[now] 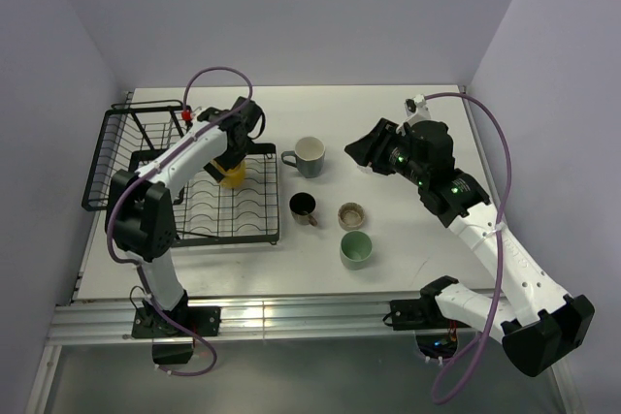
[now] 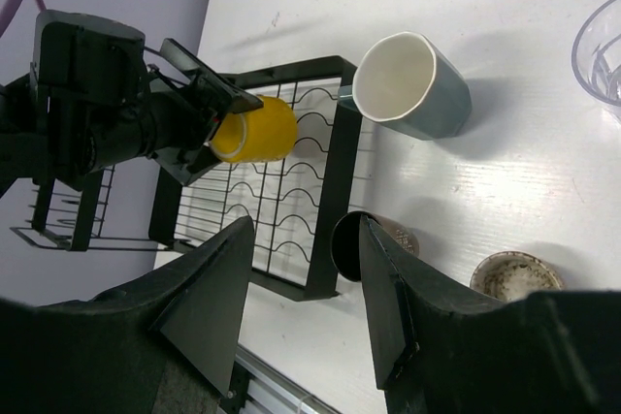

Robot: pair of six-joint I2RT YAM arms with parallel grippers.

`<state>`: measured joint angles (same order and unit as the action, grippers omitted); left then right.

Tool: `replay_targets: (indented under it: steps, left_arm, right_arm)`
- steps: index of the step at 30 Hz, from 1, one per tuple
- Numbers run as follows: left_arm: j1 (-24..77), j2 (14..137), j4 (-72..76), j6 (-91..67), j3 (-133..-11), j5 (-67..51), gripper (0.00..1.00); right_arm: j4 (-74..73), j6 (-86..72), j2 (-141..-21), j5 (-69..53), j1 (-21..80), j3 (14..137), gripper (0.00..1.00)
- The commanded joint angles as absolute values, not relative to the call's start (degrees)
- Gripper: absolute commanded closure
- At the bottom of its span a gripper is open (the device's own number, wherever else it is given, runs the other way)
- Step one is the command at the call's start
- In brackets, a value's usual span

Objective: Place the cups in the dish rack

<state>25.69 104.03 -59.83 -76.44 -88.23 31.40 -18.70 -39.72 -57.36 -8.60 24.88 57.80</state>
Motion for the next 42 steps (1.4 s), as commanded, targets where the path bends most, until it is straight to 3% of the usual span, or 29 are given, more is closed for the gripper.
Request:
replay_targets:
  steps: [1, 33, 38, 42]
  left_arm:
    - [26.1, 103.4, -59.1, -75.8, -85.8, 24.7, 0.99]
    - [29.4, 105.6, -54.5, -67.1, -83.8, 21.6, 0.99]
    - [29.2, 107.0, -55.5, -67.1, -85.5, 21.9, 0.81]
    - [28.9, 107.1, -56.0, -66.9, -87.3, 22.4, 0.55]
  right_arm:
    - [-18.3, -38.8, -56.3, -7.6, 25.2, 58.1, 0.45]
    - [-18.6, -38.6, -56.9, -6.9, 25.3, 58.7, 0.45]
    - [-18.9, -38.3, -57.1, -7.0, 25.2, 59.0, 0.45]
    - [-19.0, -38.2, -57.0, -7.0, 25.2, 58.9, 0.44]
